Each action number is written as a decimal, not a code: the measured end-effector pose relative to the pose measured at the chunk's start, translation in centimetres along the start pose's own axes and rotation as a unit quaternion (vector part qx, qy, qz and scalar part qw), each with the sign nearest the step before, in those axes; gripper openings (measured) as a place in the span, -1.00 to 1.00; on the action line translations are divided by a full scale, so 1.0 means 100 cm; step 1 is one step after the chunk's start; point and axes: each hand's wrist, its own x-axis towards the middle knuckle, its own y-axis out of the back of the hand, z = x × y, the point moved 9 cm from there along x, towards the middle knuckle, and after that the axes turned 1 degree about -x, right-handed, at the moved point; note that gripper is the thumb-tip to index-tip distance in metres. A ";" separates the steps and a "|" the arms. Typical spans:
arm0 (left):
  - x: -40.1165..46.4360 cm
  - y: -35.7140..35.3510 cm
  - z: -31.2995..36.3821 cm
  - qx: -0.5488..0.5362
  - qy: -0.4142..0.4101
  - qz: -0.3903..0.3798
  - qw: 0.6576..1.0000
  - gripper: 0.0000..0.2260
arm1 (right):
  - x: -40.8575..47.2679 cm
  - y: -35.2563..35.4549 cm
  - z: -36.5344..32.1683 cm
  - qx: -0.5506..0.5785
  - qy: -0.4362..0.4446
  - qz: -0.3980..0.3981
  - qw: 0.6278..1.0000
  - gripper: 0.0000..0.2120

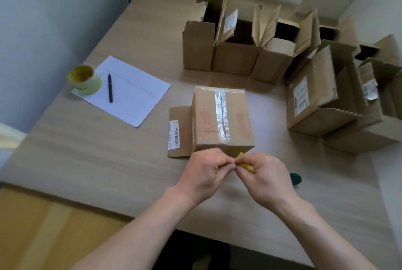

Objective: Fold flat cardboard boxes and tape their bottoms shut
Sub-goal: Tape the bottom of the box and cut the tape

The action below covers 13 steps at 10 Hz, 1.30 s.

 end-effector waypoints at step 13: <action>-0.031 0.042 -0.080 0.086 0.157 0.270 0.946 -0.95 | 0.054 0.001 0.042 -0.225 0.181 0.093 0.953 -0.56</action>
